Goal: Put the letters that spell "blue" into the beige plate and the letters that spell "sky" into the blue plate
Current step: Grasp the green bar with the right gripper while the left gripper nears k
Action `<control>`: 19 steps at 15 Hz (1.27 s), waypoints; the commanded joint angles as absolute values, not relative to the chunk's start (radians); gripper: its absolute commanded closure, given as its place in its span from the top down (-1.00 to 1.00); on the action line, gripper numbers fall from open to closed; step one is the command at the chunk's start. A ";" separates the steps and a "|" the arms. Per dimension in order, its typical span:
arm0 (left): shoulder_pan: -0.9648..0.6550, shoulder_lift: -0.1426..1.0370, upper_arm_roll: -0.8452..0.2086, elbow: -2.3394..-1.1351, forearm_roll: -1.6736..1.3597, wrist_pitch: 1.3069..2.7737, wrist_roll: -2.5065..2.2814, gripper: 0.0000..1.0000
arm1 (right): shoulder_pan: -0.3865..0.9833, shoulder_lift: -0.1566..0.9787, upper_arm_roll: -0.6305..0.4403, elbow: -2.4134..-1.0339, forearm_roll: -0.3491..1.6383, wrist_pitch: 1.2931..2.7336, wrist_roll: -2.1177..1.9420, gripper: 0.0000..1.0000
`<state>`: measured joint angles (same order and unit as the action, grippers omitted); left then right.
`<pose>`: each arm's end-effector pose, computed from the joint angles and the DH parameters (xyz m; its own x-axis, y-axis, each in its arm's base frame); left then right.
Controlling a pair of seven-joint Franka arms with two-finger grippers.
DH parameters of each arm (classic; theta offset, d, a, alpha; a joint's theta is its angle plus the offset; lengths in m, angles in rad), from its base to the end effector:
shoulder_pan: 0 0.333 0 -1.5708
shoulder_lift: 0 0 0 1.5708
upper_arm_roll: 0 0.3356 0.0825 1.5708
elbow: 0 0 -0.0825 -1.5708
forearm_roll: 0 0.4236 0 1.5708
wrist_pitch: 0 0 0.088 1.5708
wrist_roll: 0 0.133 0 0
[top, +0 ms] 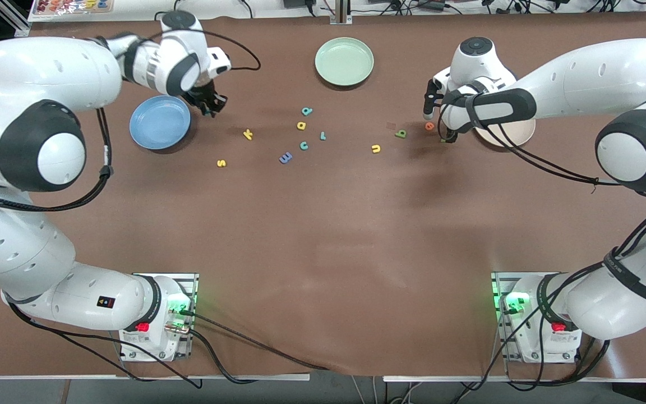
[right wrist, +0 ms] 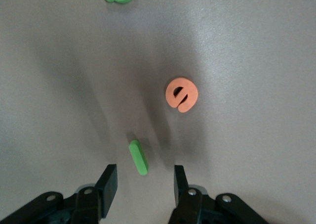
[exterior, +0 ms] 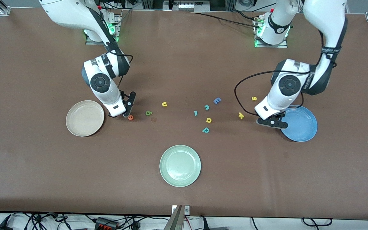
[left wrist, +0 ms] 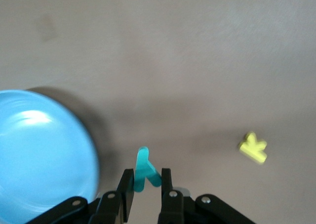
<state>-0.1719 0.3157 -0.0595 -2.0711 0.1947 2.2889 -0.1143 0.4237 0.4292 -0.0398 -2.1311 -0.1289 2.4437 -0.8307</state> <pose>0.5938 -0.1315 0.2341 0.9663 -0.2413 -0.0896 -0.2514 -0.9597 -0.1255 0.5467 0.2174 0.1531 0.2425 0.9591 -0.1460 0.9679 -0.2494 -0.0308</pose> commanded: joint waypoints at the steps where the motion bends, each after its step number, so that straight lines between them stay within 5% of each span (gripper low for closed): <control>1: -0.092 0.310 -0.063 -2.031 0.216 2.206 0.055 -0.76 | 0.428 0.426 -0.038 -2.145 -0.143 2.462 -0.847 0.09; 6: 0.051 0.344 -0.064 -2.034 0.216 2.226 0.288 -0.63 | 0.448 0.451 -0.038 -2.143 -0.143 2.502 -0.851 0.04; 7: 0.051 0.350 -0.064 -2.040 0.213 2.230 0.275 -0.12 | 0.448 0.456 -0.037 -2.143 -0.143 2.506 -0.851 0.02; 8: 0.052 0.376 -0.064 -2.040 0.209 2.233 0.265 0.69 | 0.448 0.457 -0.038 -2.143 -0.143 2.507 -0.851 0.02; 9: 0.061 0.382 -0.064 -2.039 0.201 2.235 0.265 1.00 | 0.448 0.457 -0.037 -2.144 -0.143 2.503 -0.851 0.02; 12: 0.052 0.350 -0.072 -2.040 0.199 2.220 0.264 1.00 | 0.449 0.454 -0.037 -2.145 -0.143 2.500 -0.851 -0.15; 19: 0.048 0.362 -0.349 -2.028 0.199 2.207 -0.207 1.00 | 0.451 0.454 -0.038 -2.146 -0.143 2.497 -0.851 -0.48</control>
<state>0.0524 0.3340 -0.2832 -2.0369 0.1942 2.2087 -0.0183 0.4480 0.4631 -0.0380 -2.1323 -0.1291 2.4863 -0.8379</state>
